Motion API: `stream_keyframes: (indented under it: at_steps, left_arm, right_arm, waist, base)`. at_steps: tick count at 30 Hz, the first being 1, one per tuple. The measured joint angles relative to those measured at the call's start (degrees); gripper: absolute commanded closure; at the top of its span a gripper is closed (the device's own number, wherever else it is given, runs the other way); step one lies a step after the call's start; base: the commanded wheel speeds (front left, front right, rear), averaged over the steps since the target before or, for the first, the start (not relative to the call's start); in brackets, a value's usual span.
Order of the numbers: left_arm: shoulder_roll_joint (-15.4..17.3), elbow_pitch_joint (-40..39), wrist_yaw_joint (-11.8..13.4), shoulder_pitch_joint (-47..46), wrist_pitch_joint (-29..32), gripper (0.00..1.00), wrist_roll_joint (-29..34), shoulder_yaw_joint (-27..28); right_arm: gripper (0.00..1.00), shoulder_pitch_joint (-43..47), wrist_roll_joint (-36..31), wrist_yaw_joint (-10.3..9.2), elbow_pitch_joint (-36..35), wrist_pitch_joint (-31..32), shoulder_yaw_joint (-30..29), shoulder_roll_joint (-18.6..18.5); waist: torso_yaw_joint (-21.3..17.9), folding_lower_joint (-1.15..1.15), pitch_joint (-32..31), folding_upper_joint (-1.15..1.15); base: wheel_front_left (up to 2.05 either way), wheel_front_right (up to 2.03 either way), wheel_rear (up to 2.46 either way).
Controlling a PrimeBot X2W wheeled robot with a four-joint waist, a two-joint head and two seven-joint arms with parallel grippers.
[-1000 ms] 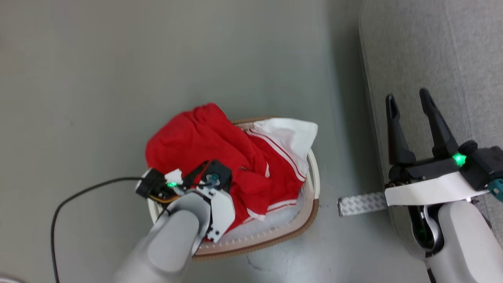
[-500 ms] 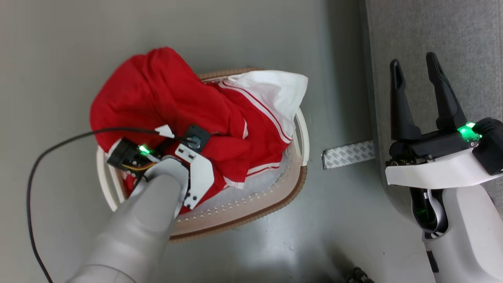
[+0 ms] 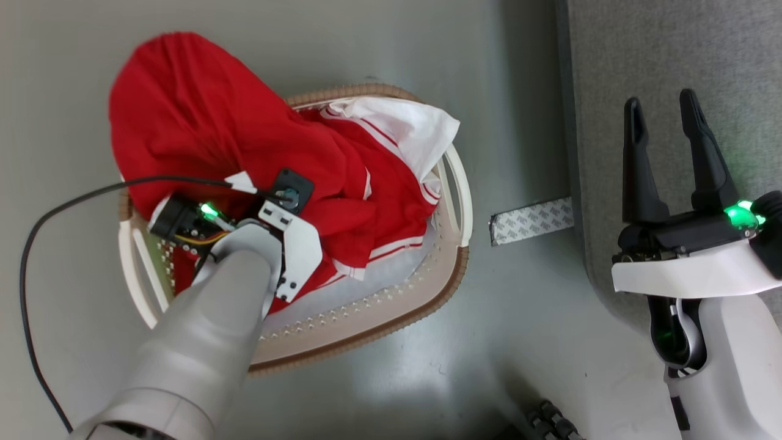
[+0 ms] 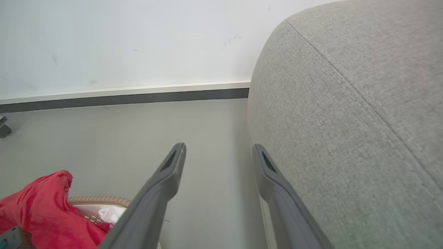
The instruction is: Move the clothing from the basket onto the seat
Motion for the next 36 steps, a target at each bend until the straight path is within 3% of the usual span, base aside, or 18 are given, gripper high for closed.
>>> stream_keyframes:
  at_steps: [11, 13, 16, 26, 36]
  left_arm:
    - [-1.04, -1.62, -3.6, 6.97, -10.79, 1.0, -7.19, 1.25]
    - [-1.09, -6.02, -5.01, 10.68, -12.18, 1.0, -11.14, 0.18]
    - [-1.1, -11.22, -5.17, 14.52, -12.43, 1.0, -15.36, -1.52]
    - [-1.14, -26.99, -1.75, 23.18, -10.83, 1.0, -24.41, -5.77]
    - [1.16, -41.06, 0.14, 28.95, -7.82, 1.0, -26.63, -4.77]
  right_arm:
    - [0.0, 3.63, -0.24, 0.0, 4.1, 0.0, -1.8, -0.52]
    - [0.0, 5.63, -0.36, 0.0, 5.44, 0.0, -2.09, -0.58]
    - [0.0, 7.91, -0.57, 0.0, 6.39, 0.01, -2.69, -0.75]
    - [0.0, 13.62, -1.25, 0.0, 9.06, 0.0, -3.55, -1.58]
    - [0.0, 17.27, -1.51, 0.0, 10.72, 0.0, -3.04, -1.59]
  waist:
    - [2.59, 0.0, -9.11, 0.0]
    - [3.79, 0.0, -13.29, 0.0]
    - [5.15, -0.01, -17.76, 0.0]
    - [10.57, -0.01, -31.34, 0.0]
    - [13.48, -0.02, -40.52, 0.0]
  base:
    - [0.0, 0.0, 0.0]
    - [0.0, 0.0, 0.0]
    - [0.0, 0.0, 0.0]
    - [0.0, 0.0, 0.0]
    - [0.0, 0.0, 0.0]
